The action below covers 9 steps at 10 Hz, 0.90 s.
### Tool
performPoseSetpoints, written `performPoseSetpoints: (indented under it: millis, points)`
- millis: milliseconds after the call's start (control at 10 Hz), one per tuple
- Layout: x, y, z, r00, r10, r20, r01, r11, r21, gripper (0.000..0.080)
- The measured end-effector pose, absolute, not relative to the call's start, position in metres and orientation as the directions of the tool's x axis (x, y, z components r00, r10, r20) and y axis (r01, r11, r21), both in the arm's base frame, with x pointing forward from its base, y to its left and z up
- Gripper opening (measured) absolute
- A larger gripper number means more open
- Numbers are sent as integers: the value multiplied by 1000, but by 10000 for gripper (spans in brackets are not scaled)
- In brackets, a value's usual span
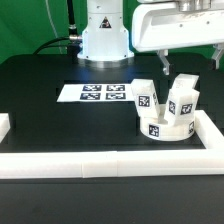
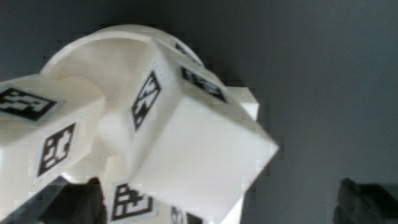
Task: Assemble stool
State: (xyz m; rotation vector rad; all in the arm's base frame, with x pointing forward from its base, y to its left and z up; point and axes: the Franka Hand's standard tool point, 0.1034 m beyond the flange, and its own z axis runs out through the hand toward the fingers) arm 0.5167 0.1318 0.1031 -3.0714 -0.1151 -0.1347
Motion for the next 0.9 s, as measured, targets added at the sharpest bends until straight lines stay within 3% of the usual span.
performPoseSetpoints:
  millis: [500, 900]
  points:
    - [514, 127, 98, 898, 429, 100, 428, -903, 25, 649]
    - [511, 123, 93, 787, 613, 71, 609, -790, 64, 649]
